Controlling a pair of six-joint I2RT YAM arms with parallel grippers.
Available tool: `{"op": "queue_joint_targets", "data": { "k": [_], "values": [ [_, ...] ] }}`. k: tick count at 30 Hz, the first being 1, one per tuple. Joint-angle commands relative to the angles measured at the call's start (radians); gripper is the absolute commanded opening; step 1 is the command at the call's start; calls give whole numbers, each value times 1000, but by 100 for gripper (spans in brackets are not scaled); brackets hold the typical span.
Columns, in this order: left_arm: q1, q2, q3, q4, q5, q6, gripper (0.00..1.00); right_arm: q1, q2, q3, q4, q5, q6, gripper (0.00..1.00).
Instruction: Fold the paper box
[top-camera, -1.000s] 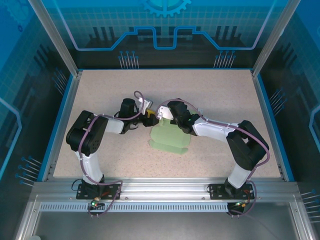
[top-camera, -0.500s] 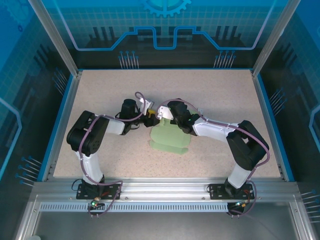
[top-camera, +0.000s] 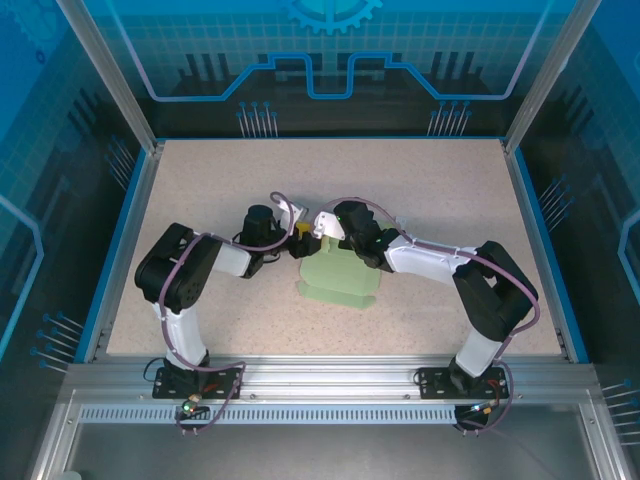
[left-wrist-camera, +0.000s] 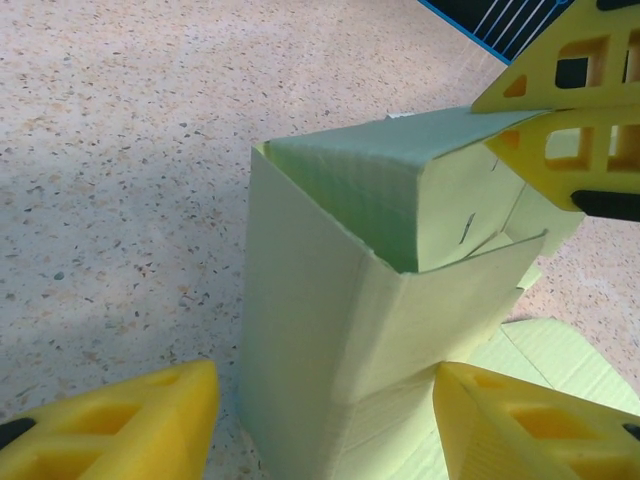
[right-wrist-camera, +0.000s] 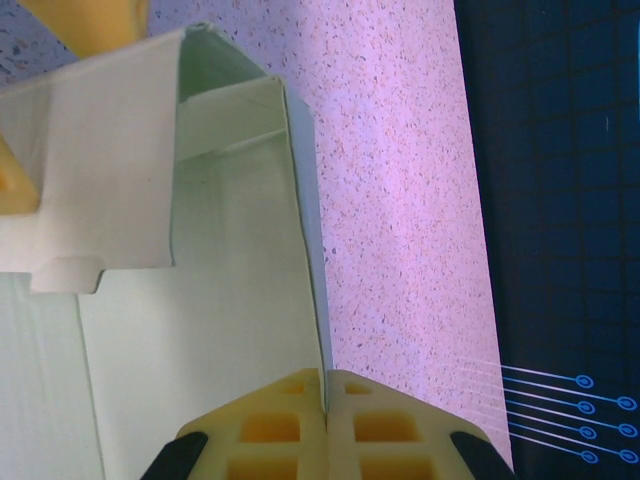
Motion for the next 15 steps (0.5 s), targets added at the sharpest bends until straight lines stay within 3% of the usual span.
{"op": "queue_joint_targets", "data": {
  "k": [1, 15],
  "values": [
    [-10, 6, -31, 86, -37, -14, 61, 19, -16, 10, -8, -24, 45, 0],
    [-26, 1, -57, 126, -119, -27, 63, 45, 2, -8, 40, 6, 31, 0]
  ]
}}
